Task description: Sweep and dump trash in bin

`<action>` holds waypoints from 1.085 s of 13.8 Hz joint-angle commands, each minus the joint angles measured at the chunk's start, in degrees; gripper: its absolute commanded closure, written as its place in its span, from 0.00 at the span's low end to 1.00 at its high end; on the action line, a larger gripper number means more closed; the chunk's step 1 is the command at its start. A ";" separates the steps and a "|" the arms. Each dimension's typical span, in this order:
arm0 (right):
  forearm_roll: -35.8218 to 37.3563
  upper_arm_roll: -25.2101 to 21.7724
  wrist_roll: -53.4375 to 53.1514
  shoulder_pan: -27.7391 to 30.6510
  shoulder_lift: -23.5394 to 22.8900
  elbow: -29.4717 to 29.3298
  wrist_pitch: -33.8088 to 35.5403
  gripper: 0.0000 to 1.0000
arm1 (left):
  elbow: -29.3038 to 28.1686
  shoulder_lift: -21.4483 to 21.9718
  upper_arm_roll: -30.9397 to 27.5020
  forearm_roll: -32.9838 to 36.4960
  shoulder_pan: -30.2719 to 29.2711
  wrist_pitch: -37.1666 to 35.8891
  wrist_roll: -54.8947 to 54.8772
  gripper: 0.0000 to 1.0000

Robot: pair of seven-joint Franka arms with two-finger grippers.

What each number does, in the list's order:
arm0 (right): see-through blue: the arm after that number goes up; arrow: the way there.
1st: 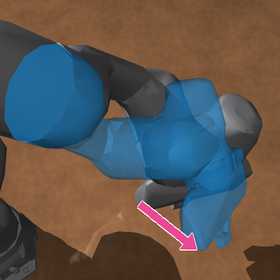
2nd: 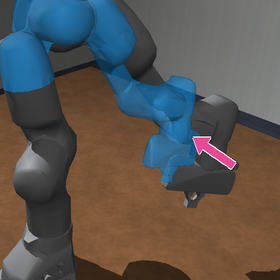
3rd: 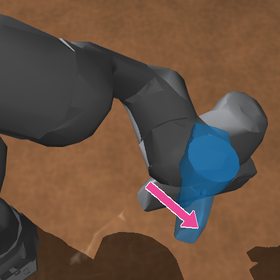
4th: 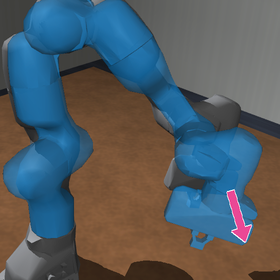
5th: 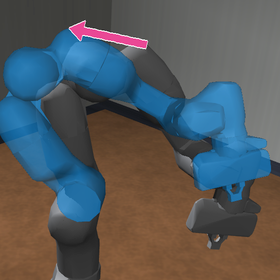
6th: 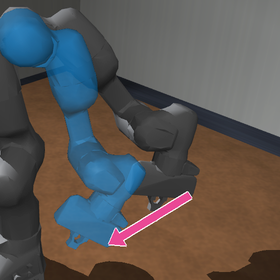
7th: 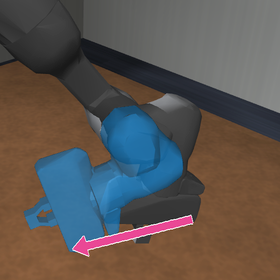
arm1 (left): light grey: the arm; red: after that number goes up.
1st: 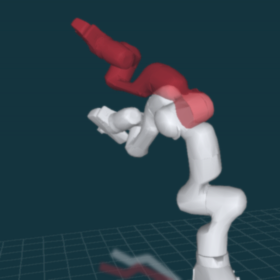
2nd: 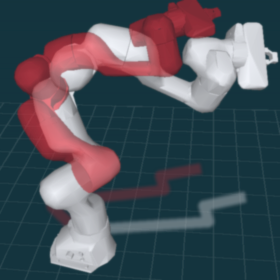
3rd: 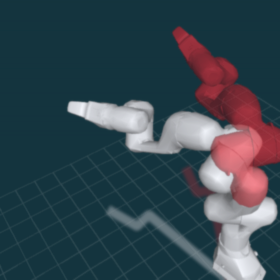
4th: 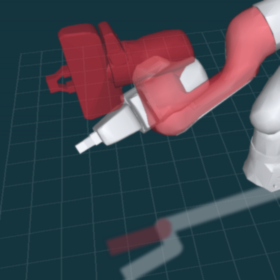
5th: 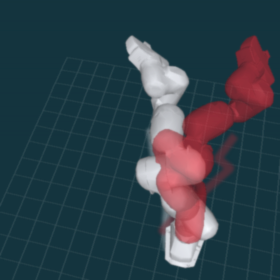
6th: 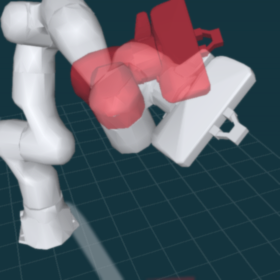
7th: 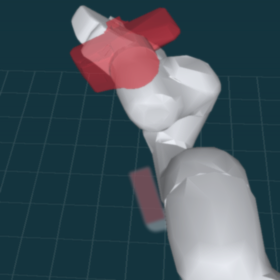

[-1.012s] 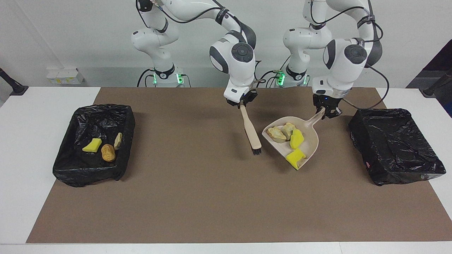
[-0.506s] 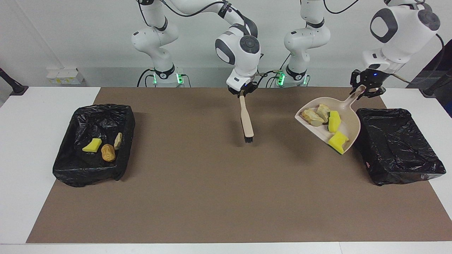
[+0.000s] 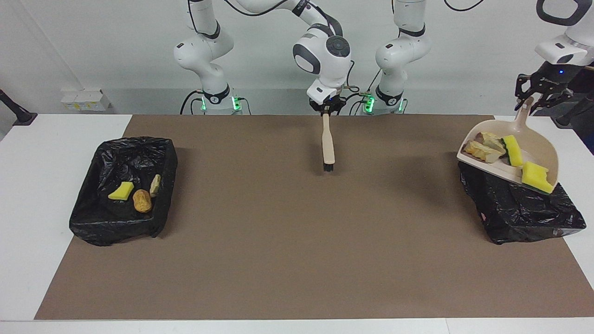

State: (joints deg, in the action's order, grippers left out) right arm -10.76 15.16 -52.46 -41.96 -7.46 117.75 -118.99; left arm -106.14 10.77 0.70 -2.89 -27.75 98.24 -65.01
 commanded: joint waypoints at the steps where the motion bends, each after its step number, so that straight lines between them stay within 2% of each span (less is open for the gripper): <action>1: -2.16 -0.04 -0.28 -1.72 2.37 6.07 -5.98 1.00 | 13.02 -10.39 0.70 0.95 -4.40 -1.20 -4.58 1.00; 4: -2.16 -0.13 0.34 -1.73 2.19 6.08 -6.52 1.00 | 20.95 -17.61 0.53 6.39 -6.69 -0.77 -10.47 1.00; 6: -2.16 -0.13 0.17 -1.64 1.67 6.00 -6.87 1.00 | 22.37 -19.20 0.62 13.31 -7.66 1.16 -15.65 1.00; 8: -2.16 -0.04 0.08 -1.46 0.35 5.47 -7.22 0.99 | 21.68 -19.12 0.79 23.84 -6.80 5.36 -18.57 1.00; 10: -2.43 -0.13 -0.36 -1.03 -0.79 3.28 -6.26 0.83 | 20.28 -18.68 1.14 31.86 -4.78 6.27 -19.19 1.00; 11: -2.43 -0.13 -0.10 -0.85 -1.23 2.49 -6.08 0.59 | 18.87 -18.07 1.23 36.51 -3.46 6.35 -19.11 1.00; 12: -2.43 -0.21 0.25 -0.67 -1.76 1.61 -6.17 0.46 | 17.21 -17.02 1.23 38.82 -2.84 6.44 -19.10 1.00; 13: -2.34 -0.30 0.43 -0.32 -2.37 0.56 -6.17 0.44 | 15.28 -15.97 1.23 39.45 -1.79 6.27 -19.10 1.00; 15: -1.99 -0.30 0.26 1.17 -2.82 -1.03 -6.08 0.32 | 11.58 -14.11 1.23 41.28 -1.08 7.93 -19.02 1.00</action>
State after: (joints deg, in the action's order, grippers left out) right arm -11.93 14.48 -52.46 -42.63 -8.78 119.16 -124.80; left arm -88.80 -7.20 2.60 35.59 -29.78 103.87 -83.36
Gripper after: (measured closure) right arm 0.374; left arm 0.678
